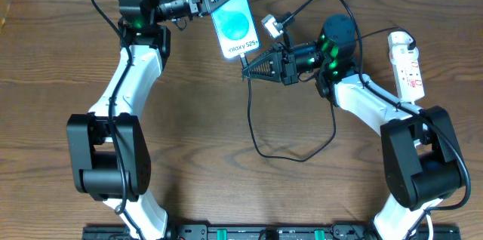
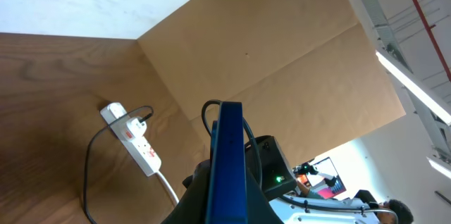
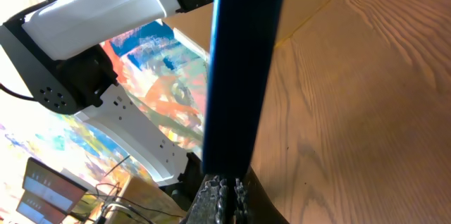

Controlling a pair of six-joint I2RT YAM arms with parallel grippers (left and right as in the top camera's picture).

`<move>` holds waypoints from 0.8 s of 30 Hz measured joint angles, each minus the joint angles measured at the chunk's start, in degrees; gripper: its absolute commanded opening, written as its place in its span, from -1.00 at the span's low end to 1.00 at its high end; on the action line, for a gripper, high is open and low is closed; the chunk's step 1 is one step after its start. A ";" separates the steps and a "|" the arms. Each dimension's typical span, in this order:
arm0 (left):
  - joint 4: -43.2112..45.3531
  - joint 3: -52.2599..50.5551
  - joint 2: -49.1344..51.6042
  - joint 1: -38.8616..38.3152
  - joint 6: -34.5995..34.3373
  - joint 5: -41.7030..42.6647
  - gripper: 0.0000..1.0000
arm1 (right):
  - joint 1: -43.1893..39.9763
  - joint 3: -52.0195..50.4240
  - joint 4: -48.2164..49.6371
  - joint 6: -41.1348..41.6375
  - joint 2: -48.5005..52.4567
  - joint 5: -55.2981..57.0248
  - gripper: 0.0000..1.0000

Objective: Plug charger to phone and switch on socket
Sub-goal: 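Push the connector into the phone's bottom port held by the left gripper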

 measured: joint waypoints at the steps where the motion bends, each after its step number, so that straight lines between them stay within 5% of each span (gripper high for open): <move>1: 0.00 0.00 0.00 0.00 0.17 0.00 -0.85 | 0.00 0.00 0.00 0.00 0.00 0.00 -0.98; 24: 0.00 0.00 0.00 0.00 0.66 0.63 -0.85 | -0.22 -0.02 -0.02 0.00 0.00 -0.31 -0.98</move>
